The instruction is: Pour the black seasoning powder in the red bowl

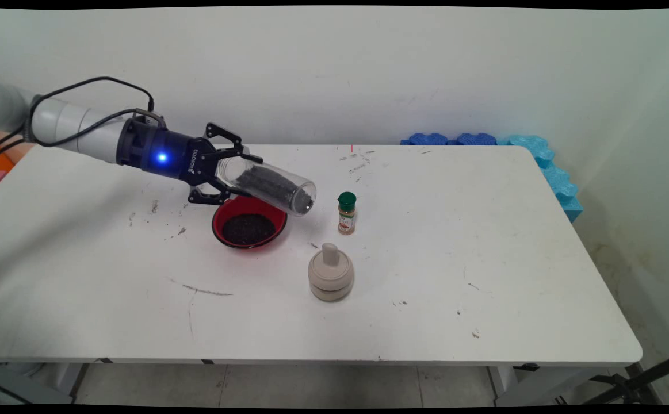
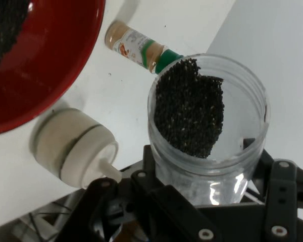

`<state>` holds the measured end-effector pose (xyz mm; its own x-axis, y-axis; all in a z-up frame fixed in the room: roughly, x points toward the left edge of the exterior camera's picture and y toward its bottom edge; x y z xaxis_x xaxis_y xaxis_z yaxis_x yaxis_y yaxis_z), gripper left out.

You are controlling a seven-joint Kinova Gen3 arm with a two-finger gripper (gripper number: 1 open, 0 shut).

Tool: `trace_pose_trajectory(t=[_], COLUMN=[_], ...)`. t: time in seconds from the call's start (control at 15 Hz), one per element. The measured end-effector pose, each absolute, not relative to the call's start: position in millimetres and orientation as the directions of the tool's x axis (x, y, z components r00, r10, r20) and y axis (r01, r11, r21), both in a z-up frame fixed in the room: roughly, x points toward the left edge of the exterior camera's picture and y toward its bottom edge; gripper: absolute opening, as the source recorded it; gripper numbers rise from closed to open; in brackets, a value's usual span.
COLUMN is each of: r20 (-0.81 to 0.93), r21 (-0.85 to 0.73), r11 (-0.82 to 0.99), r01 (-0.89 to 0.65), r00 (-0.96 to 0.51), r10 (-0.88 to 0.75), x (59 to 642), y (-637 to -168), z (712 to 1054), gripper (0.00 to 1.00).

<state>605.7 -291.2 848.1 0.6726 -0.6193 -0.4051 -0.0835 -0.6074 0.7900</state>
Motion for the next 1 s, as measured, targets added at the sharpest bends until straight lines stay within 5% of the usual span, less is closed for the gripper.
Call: trace_pose_trajectory(t=[1.0], r20=[-0.031], r21=[0.858], r11=[-0.323], r01=[-0.398], r00=[0.589], r10=[-0.808], x=[611], y=[-306], z=[859], gripper=[0.00])
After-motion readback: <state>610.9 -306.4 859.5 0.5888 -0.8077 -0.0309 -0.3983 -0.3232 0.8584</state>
